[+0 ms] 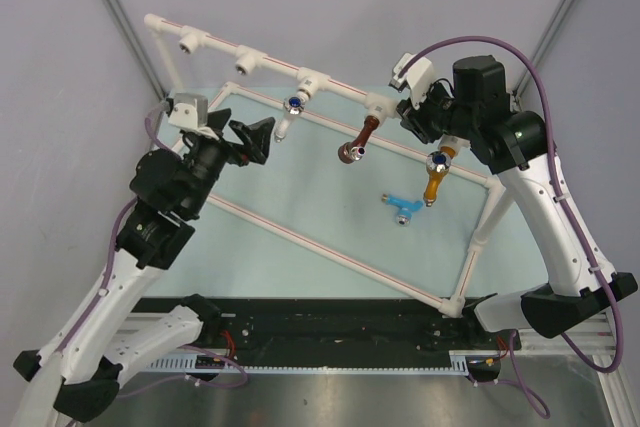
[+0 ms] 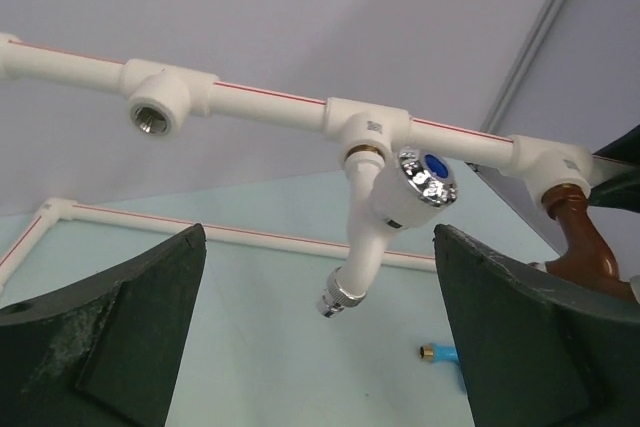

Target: Install the water faucets

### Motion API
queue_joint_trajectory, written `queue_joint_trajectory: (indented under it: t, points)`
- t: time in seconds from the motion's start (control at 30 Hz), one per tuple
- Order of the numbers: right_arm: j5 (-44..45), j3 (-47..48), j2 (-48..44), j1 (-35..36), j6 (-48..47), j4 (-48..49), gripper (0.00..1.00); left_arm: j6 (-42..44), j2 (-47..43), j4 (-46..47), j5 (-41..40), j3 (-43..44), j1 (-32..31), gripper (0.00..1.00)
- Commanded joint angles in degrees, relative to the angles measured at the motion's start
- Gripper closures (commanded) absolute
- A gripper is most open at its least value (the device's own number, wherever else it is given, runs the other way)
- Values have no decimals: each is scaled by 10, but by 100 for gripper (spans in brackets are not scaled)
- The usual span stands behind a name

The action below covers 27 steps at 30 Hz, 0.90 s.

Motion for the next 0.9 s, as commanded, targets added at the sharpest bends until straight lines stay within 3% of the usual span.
queue_joint_trajectory:
  t: [0.0, 0.23, 0.43, 0.6, 0.7, 0.87]
  points:
    - [36, -3, 14, 5, 49, -26, 100, -83, 6, 6, 85, -14, 44, 2]
    - [36, -4, 16, 5, 49, -27, 100, 41, 43, 27, 163, -22, 48, 9]
    - [37, -3, 16, 6, 49, -28, 100, 120, 86, 20, 132, 3, 47, 18]
    - [39, -2, 16, 7, 49, -29, 100, 172, 120, 8, 158, 19, 47, 26]
    - [40, -2, 14, 7, 49, -29, 100, 230, 131, -9, 199, 26, 46, 33]
    - [40, -1, 15, 8, 50, -30, 100, 348, 120, -29, 223, 27, 39, 59]
